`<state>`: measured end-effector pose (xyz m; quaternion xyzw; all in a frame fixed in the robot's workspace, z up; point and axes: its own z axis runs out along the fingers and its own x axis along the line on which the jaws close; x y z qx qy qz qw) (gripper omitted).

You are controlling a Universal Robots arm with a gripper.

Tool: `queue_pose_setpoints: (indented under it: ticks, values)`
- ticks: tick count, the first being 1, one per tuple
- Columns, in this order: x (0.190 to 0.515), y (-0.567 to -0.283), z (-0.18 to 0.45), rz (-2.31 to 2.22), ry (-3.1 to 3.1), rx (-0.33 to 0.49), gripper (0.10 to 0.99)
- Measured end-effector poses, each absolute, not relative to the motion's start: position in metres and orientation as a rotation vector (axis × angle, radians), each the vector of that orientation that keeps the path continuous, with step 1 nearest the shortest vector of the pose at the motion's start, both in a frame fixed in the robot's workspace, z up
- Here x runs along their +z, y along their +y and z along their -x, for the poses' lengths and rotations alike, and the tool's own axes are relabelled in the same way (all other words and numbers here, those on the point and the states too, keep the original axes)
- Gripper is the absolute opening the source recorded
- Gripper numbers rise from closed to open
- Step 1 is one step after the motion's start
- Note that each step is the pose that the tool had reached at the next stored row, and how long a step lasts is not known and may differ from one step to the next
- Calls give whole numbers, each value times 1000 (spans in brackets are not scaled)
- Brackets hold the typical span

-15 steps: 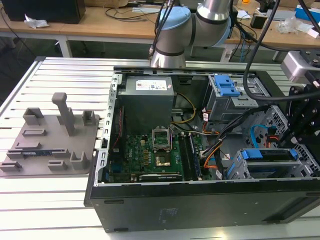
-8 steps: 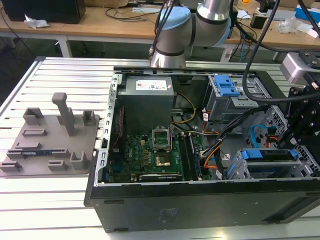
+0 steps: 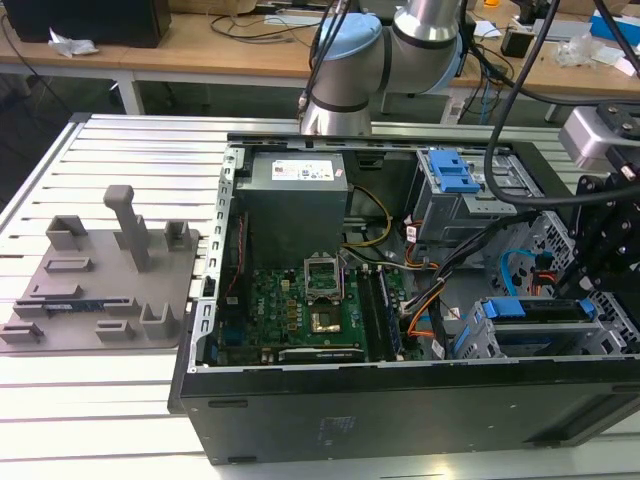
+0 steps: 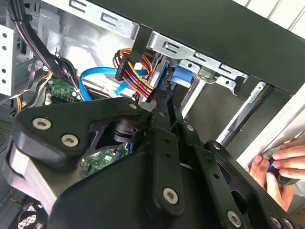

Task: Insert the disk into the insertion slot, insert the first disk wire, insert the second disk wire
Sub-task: 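Insert the first disk wire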

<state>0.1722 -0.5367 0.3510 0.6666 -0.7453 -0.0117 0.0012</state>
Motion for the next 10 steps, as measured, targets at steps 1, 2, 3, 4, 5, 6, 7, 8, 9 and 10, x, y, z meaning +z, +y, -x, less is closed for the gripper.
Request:
queue_pose_setpoints:
  ticks: [1,2,3,4,5,6,7,8,9,10]
  values:
    - [351,-537,-172,-2093,-2340,-37,169]
    - [351,-537,-172,-2092,-2340,-37,169]
    - [350,-537,-172,-2092,-2340,-37,169]
    - [350,-537,-172,-2092,-2340,-37,169]
    - [350,-537,-172,-2092,-2340,-37,169]
    - [349,-537,-172,-2092,-2340,-37,169]
    - [349,-537,-172,-2092,-2340,-37,169]
    - [349,-537,-172,-2092,-2340,-37,169]
    - [349,-537,-172,-2092,-2340,-37,169]
    - [348,-537,-172,-2092,-2340,-37,169]
